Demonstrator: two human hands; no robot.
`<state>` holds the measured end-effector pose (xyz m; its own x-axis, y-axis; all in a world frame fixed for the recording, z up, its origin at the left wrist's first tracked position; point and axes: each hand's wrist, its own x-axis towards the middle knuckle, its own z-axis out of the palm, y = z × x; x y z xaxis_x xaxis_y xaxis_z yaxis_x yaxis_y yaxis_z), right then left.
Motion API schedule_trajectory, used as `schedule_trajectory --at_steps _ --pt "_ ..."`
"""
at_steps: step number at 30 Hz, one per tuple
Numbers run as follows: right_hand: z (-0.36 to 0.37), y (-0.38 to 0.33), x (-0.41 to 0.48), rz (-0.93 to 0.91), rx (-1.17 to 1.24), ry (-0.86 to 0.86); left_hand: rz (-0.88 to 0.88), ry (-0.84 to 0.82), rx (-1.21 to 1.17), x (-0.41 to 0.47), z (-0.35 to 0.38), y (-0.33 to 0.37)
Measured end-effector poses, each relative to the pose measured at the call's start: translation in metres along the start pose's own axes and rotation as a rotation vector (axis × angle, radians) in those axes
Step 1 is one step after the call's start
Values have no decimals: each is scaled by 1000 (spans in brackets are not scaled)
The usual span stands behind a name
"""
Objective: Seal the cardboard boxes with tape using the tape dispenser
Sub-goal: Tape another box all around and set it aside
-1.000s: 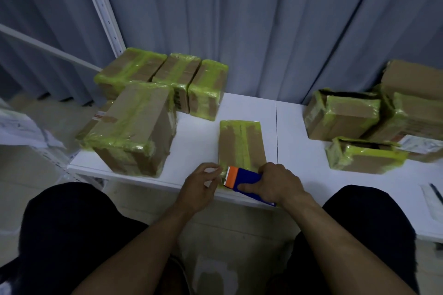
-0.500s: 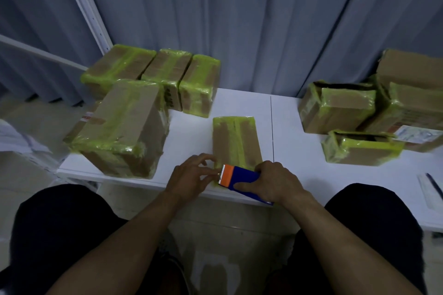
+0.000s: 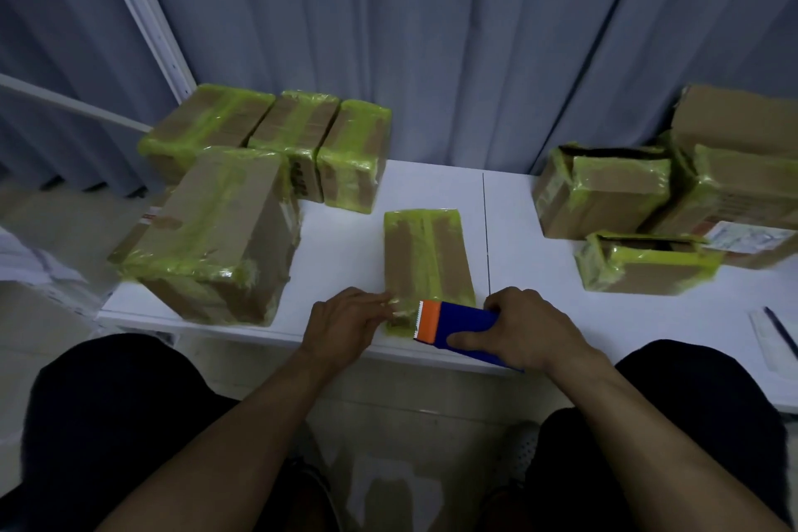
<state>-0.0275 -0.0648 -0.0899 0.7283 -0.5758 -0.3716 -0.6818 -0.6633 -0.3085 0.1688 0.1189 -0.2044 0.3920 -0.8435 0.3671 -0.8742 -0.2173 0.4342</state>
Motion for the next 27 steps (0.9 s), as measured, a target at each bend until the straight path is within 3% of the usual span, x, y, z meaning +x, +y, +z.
schedule_trajectory --at_steps 14,27 --pt "-6 -11 6 -17 -256 16 48 4 -11 -19 -3 9" --pt "14 -6 -2 -25 -243 76 115 -107 125 -7 13 25"
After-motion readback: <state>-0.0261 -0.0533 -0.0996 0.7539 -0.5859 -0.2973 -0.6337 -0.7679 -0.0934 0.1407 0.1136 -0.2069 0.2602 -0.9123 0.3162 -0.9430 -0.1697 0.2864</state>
